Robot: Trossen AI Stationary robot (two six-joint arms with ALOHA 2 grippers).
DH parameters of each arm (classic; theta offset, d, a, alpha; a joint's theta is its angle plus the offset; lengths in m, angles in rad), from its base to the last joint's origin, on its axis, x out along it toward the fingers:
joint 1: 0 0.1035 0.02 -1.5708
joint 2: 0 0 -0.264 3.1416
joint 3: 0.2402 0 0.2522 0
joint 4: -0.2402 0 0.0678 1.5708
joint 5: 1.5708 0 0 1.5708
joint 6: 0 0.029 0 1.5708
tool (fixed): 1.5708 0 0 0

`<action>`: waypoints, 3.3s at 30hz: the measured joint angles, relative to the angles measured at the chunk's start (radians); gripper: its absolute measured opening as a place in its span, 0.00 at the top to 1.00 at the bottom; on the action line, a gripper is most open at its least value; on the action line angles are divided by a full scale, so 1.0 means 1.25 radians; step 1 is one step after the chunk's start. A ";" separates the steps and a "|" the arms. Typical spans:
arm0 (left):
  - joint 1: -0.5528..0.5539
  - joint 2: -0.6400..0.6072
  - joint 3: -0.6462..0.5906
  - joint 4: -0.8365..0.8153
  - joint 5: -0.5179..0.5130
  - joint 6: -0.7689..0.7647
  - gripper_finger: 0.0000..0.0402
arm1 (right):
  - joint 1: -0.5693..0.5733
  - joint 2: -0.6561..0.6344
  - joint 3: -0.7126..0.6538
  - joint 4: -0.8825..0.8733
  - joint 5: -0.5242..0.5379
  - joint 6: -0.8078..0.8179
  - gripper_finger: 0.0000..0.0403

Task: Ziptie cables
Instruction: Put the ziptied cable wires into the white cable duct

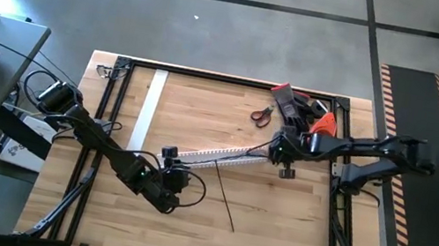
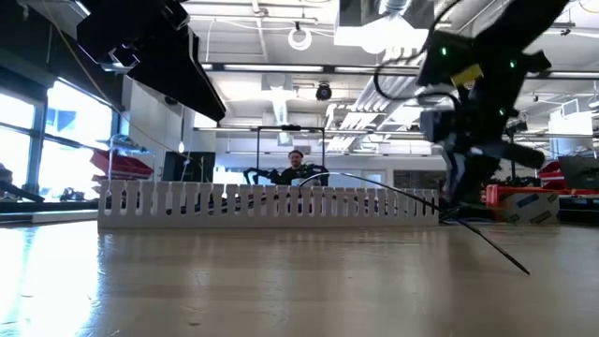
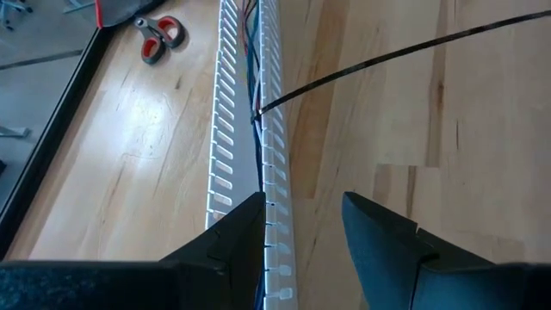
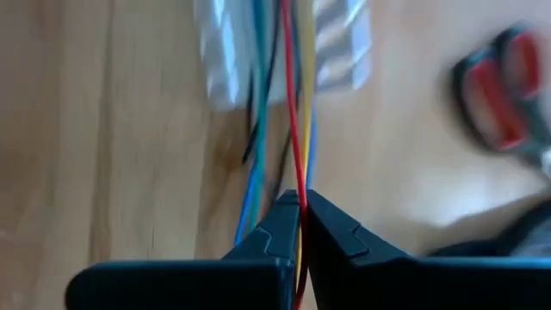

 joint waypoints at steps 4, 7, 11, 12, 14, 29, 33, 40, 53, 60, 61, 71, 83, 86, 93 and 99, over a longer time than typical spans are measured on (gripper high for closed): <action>0.000 0.000 0.000 -0.001 0.000 0.000 0.66 | -0.013 0.033 -0.051 0.033 0.001 -0.002 1.00; 0.000 0.000 0.000 -0.001 0.000 0.002 0.66 | -0.011 0.045 -0.067 0.056 0.025 0.008 1.00; 0.001 0.000 0.000 0.000 0.000 0.004 0.66 | 0.003 0.047 -0.053 0.042 0.038 0.019 0.96; 0.001 0.000 0.000 0.000 0.000 0.002 0.66 | 0.008 0.047 -0.045 0.034 0.042 0.018 0.93; 0.001 0.000 0.000 0.000 0.000 0.002 0.66 | 0.020 0.048 -0.018 0.011 0.062 0.017 0.86; 0.004 0.009 0.000 0.018 0.007 -0.007 0.66 | 0.169 0.047 0.203 -0.122 0.213 0.086 0.63; 0.004 0.009 0.000 0.031 0.009 -0.005 0.66 | 0.219 0.047 0.204 0.010 0.127 0.074 0.66; 0.009 0.009 0.000 0.093 0.006 0.021 0.66 | 0.277 0.050 0.135 0.313 -0.042 0.101 0.68; 0.094 0.103 0.000 0.303 0.041 0.128 0.66 | 0.293 0.169 0.042 0.698 -0.008 0.429 0.68; 0.184 0.199 0.000 0.415 0.106 0.184 0.66 | 0.294 0.216 0.043 0.715 0.044 0.503 0.68; 0.193 0.207 0.000 0.418 0.106 0.185 0.66 | 0.296 0.218 0.043 0.715 0.056 0.502 0.68; 0.233 0.240 0.000 0.425 0.139 0.182 0.74 | 0.296 0.226 0.043 0.698 0.061 0.379 0.68; 0.226 0.246 0.000 0.436 0.151 0.213 0.99 | 0.300 0.226 0.043 0.690 0.055 0.370 0.68; 0.215 0.246 0.000 0.436 0.145 0.224 0.99 | 0.299 0.232 0.043 0.698 0.036 0.359 0.68; 0.208 0.246 0.000 0.434 0.132 0.231 0.99 | 0.295 0.289 0.043 0.772 0.021 0.434 0.76; 0.208 0.246 0.000 0.435 0.132 0.232 1.00 | 0.295 0.335 0.043 0.827 0.025 0.456 0.79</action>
